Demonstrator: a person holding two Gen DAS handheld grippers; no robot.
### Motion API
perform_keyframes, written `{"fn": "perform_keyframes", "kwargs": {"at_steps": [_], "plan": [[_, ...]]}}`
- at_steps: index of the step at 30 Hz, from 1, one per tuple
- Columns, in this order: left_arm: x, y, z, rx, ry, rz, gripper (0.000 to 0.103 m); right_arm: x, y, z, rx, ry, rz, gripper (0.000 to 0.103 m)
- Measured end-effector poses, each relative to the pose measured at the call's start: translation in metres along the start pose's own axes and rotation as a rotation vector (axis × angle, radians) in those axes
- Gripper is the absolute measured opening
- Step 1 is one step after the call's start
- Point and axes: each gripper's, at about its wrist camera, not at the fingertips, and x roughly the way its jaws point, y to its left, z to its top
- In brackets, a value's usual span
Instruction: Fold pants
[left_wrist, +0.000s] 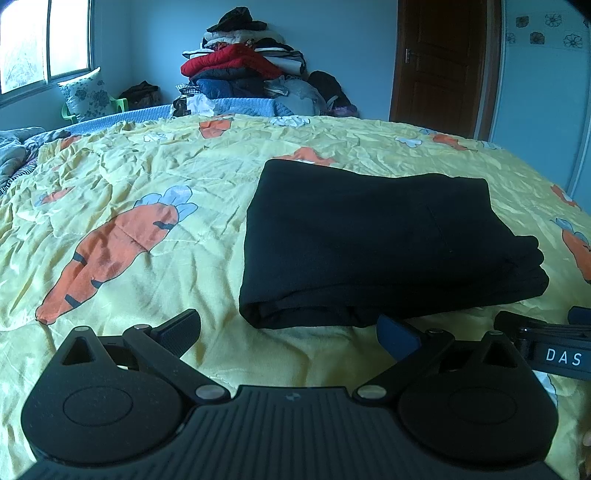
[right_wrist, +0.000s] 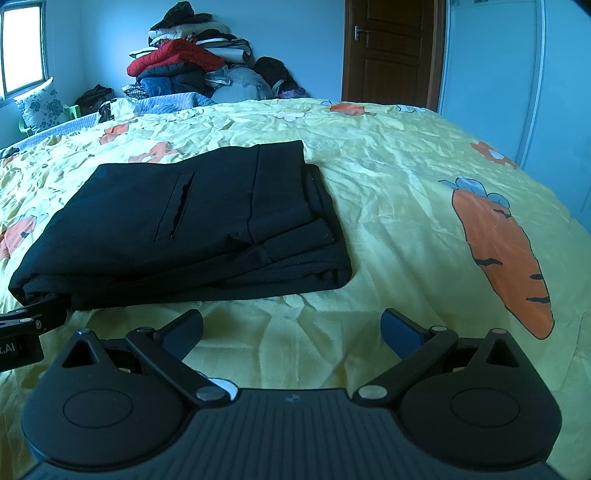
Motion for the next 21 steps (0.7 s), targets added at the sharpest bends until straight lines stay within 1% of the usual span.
{"fn": "perform_keyframes", "kwargs": {"at_steps": [21], "plan": [[0.0001, 0.0005, -0.0006, 0.010, 0.003, 0.006, 0.103, -0.0020, 0.0002, 0.0004, 0.003, -0.008, 0.005, 0.103]]}}
